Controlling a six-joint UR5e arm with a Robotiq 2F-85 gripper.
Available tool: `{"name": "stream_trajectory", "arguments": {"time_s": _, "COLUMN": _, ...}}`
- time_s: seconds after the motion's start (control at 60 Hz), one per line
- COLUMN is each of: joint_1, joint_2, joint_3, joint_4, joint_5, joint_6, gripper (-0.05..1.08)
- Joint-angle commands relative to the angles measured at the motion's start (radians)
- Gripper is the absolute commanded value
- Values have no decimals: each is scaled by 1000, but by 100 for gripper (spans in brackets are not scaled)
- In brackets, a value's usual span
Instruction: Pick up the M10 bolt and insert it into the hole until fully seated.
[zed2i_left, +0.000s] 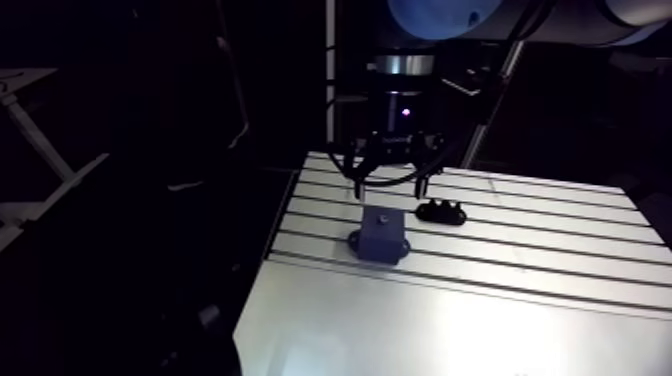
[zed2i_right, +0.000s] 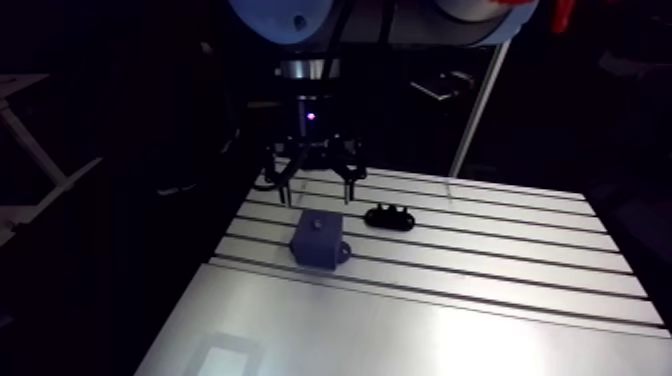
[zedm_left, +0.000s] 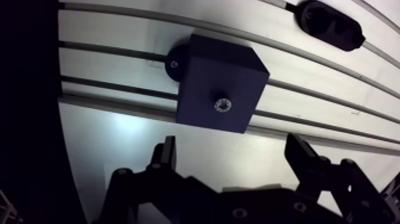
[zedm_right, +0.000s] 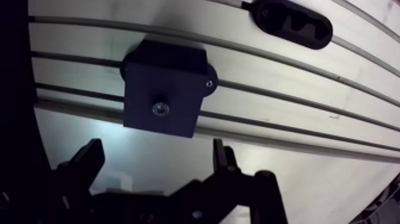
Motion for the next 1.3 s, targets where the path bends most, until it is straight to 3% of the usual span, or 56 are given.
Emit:
{"name": "stream_trajectory", "arguments": {"time_s": 0.017, "joint_1": -9, "joint_2": -56, "joint_3": -43, "joint_4": 95, "joint_5": 1, "joint_6": 0, "gripper": 0}}
{"name": "stream_trajectory", "arguments": {"time_s": 0.183, "joint_1": -27, "joint_2": -99, "joint_3": -110, "joint_4": 213, "joint_5": 1, "joint_6": 0, "gripper": 0}}
{"name": "stream_trajectory", "arguments": {"time_s": 0.3, "joint_1": -70, "joint_2": -148, "joint_3": -175, "joint_4": 271, "joint_5": 1, "joint_6": 0, "gripper": 0}}
{"name": "stream_trajectory", "arguments": {"time_s": 0.683, "joint_1": -121, "joint_2": -159, "joint_3": -310, "joint_4": 416, "joint_5": 1, "joint_6": 1, "gripper": 0}}
{"name": "stream_trajectory", "arguments": {"time_s": 1.3, "joint_1": -151, "joint_2": -191, "joint_3": -358, "joint_4": 428, "joint_5": 4, "joint_6": 3, "gripper": 0}}
